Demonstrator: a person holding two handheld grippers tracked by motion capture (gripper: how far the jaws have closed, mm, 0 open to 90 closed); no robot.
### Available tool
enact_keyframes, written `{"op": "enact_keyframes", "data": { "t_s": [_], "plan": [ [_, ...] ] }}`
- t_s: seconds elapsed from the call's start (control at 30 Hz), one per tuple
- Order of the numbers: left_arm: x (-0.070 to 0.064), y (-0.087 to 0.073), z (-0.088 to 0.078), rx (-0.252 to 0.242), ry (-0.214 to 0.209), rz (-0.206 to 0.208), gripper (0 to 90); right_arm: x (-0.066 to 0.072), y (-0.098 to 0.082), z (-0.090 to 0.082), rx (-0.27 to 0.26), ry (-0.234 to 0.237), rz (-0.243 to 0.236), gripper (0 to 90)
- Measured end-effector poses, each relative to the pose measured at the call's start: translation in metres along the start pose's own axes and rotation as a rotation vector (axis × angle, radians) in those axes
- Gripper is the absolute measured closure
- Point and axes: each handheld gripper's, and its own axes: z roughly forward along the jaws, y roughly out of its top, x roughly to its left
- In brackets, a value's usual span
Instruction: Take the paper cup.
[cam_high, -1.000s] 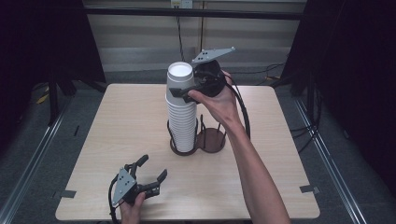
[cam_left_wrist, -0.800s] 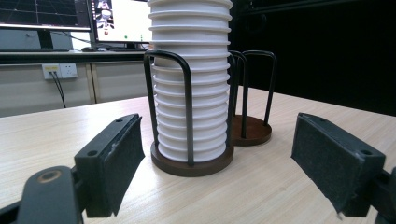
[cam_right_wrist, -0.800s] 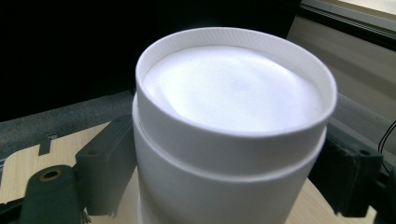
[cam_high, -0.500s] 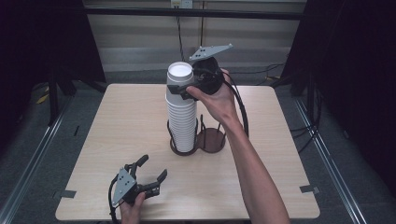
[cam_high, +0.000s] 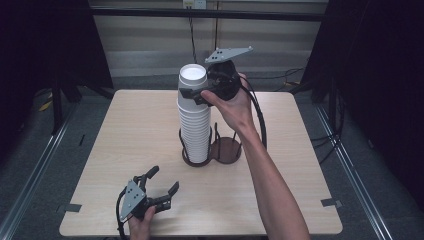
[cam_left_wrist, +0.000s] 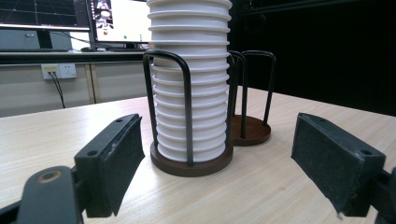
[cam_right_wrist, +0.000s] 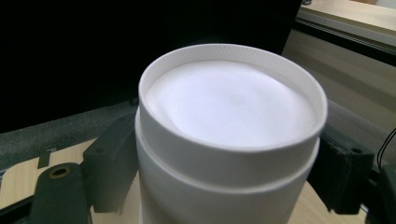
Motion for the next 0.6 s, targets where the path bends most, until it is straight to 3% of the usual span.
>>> {"op": "enact_keyframes", "data": {
  "t_s": [0.6],
  "plan": [
    [0.0, 0.0, 0.0, 0.0, 0.0, 0.0, 16.4, 0.001, 0.0078, -0.0093, -0.071, -0.018, 0.002, 19.6]
  ]
}}
